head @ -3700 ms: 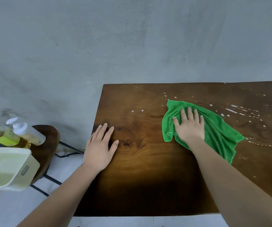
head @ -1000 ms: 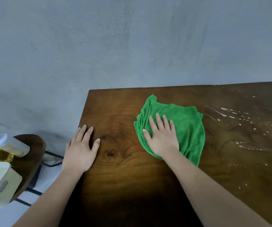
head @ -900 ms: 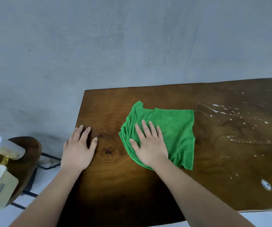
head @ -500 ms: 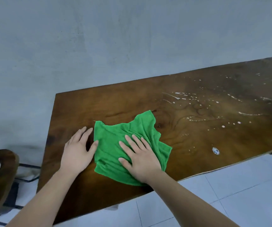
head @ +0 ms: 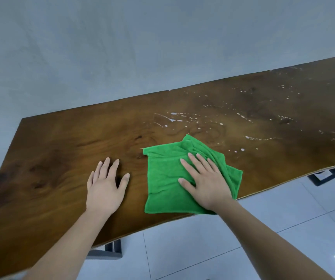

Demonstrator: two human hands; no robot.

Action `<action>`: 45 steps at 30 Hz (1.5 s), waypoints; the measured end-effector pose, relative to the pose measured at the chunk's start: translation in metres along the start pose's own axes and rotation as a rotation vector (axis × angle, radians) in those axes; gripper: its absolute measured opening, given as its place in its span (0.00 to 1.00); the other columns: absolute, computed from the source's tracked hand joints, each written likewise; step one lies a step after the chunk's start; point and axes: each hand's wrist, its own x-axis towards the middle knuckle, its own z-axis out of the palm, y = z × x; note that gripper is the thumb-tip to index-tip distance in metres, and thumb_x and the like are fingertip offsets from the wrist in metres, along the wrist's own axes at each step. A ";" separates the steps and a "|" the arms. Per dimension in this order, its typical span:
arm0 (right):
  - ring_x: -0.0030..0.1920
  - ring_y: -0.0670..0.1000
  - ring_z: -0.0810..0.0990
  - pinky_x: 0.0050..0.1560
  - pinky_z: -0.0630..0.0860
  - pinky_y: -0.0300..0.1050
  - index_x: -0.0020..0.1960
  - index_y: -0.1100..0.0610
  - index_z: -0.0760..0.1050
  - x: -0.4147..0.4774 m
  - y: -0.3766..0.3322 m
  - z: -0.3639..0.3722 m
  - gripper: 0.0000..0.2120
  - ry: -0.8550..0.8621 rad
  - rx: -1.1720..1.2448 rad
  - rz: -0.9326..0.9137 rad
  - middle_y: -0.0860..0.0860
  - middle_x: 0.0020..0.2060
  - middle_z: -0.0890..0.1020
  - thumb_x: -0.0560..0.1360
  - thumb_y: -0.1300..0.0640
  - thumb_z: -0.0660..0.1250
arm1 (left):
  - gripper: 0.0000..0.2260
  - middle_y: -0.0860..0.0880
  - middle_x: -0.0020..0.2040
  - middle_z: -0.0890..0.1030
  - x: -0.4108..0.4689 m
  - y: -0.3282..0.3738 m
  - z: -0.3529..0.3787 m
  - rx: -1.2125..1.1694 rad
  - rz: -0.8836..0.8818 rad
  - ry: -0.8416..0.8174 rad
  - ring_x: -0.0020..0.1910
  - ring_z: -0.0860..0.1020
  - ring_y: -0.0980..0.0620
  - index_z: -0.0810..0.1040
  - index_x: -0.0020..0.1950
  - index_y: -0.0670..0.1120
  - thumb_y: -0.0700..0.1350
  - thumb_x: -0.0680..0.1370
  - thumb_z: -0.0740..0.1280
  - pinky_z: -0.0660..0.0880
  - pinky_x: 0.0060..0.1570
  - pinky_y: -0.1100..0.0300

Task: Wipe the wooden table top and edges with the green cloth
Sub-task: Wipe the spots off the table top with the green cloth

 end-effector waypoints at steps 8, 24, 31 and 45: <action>0.89 0.49 0.44 0.88 0.44 0.56 0.89 0.38 0.46 0.009 0.171 -0.034 0.39 0.035 -0.010 0.255 0.43 0.89 0.47 0.82 0.23 0.37 | 0.40 0.53 0.90 0.53 -0.001 0.027 0.015 0.074 -0.066 0.016 0.89 0.48 0.49 0.54 0.89 0.60 0.77 0.81 0.38 0.46 0.87 0.43; 0.87 0.63 0.34 0.85 0.37 0.69 0.89 0.49 0.37 0.071 -0.039 -0.005 0.39 -0.122 -0.048 0.075 0.55 0.87 0.35 0.84 0.30 0.32 | 0.40 0.53 0.90 0.54 0.000 0.029 0.017 0.104 -0.069 0.030 0.89 0.49 0.49 0.56 0.89 0.61 0.77 0.81 0.38 0.48 0.87 0.43; 0.88 0.52 0.38 0.87 0.37 0.61 0.89 0.40 0.44 0.096 -0.032 -0.008 0.38 -0.183 -0.078 -0.384 0.46 0.89 0.42 0.83 0.25 0.35 | 0.39 0.54 0.90 0.55 0.001 0.028 0.018 0.095 -0.070 0.037 0.89 0.49 0.50 0.57 0.89 0.60 0.77 0.82 0.40 0.49 0.86 0.42; 0.89 0.54 0.45 0.88 0.46 0.60 0.90 0.41 0.43 0.150 0.187 -0.049 0.40 -0.015 -0.016 0.345 0.47 0.90 0.45 0.82 0.25 0.36 | 0.38 0.55 0.90 0.53 0.001 0.028 0.018 0.110 -0.082 0.027 0.89 0.48 0.50 0.54 0.89 0.61 0.77 0.82 0.39 0.47 0.86 0.44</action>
